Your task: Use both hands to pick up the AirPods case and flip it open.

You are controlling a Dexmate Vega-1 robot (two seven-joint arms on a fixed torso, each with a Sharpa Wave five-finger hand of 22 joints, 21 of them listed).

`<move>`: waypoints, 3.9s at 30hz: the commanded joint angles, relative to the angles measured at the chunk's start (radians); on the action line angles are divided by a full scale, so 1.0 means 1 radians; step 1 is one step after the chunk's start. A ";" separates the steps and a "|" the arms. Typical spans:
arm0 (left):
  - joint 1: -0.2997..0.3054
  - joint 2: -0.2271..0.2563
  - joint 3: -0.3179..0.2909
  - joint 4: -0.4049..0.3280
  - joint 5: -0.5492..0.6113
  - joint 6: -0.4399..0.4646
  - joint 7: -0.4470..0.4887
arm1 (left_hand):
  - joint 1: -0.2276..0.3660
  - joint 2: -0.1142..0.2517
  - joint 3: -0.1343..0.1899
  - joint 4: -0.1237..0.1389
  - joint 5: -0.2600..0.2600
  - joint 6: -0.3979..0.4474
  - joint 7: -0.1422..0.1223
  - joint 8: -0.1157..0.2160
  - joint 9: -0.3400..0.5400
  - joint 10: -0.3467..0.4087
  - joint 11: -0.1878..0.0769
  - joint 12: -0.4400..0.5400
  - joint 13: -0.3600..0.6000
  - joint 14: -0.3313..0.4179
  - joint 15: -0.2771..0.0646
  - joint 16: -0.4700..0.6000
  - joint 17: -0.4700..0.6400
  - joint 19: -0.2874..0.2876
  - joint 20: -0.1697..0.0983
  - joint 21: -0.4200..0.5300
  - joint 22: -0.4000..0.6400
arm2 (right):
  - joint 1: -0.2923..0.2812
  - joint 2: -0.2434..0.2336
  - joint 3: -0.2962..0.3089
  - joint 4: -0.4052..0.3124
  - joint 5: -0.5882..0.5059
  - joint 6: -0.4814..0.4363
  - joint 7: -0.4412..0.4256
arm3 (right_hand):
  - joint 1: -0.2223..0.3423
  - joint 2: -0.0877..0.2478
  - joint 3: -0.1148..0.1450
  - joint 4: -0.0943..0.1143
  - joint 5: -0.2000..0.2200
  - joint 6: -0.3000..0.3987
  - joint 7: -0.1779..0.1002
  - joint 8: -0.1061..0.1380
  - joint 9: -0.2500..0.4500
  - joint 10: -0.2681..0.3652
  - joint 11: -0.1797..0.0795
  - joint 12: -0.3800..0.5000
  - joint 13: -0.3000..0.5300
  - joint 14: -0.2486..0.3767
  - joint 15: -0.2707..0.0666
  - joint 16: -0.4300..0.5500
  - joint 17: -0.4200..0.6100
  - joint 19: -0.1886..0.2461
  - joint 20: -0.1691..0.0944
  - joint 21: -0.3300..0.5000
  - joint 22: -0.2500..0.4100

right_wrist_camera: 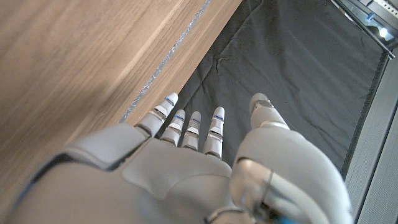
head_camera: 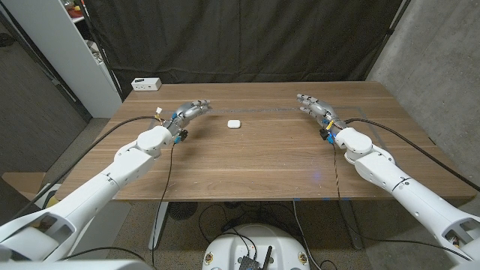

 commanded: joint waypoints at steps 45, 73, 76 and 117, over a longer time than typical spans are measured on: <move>-0.288 -0.078 0.292 0.074 0.471 0.271 -0.083 | 0.116 -0.161 -0.187 0.032 0.061 0.014 -0.129 0.040 0.041 -0.225 -0.019 0.008 -0.001 -0.229 0.006 0.004 -0.001 -0.177 0.015 0.007 -0.003 | -0.102 -0.079 0.067 -0.089 0.002 0.030 -0.011 | 0.039 -0.014 -0.002 0.001 -0.001 0.014 0.002 0.001 0.003 -0.006 0.002 0.001 0.005 -0.020 -0.043 0.004 0.004 -0.010 0.008 0.005 0.003; -0.342 -0.138 0.363 0.145 0.521 0.297 -0.121 | 0.155 -0.126 -0.232 0.056 0.114 0.202 -0.087 0.116 0.074 -0.162 -0.047 0.043 -0.015 -0.184 -0.015 0.018 -0.003 -0.137 0.017 0.024 -0.001 | -0.164 -0.080 0.106 -0.091 0.040 0.067 -0.026 | 0.042 -0.014 -0.006 0.009 -0.004 0.017 0.002 0.000 0.003 -0.005 0.004 0.003 0.007 -0.021 -0.043 0.008 0.006 -0.011 0.008 0.007 0.004; -0.336 -0.135 0.364 0.131 0.526 0.313 -0.113 | 0.164 -0.116 -0.239 0.058 0.117 0.248 -0.078 0.136 0.082 -0.146 -0.053 0.049 -0.018 -0.173 -0.021 0.019 -0.003 -0.129 0.018 0.025 -0.001 | -0.167 -0.080 0.109 -0.089 0.043 0.073 -0.024 | 0.041 -0.014 -0.007 0.010 -0.004 0.018 0.002 0.000 0.003 -0.005 0.004 0.003 0.007 -0.022 -0.044 0.008 0.006 -0.011 0.007 0.007 0.004; -0.145 -0.177 0.150 0.122 0.306 -0.077 0.167 | 0.350 0.008 -0.309 0.031 0.041 0.566 -0.039 0.331 0.262 0.110 -0.117 0.132 -0.045 0.050 -0.123 0.028 -0.009 0.010 -0.014 0.044 0.002 | -0.159 -0.067 0.092 -0.131 0.013 0.068 -0.037 | 0.040 -0.008 -0.019 0.020 -0.005 0.035 0.011 0.002 0.005 0.045 0.003 0.024 0.011 0.006 -0.040 0.023 0.009 0.016 0.009 0.020 0.004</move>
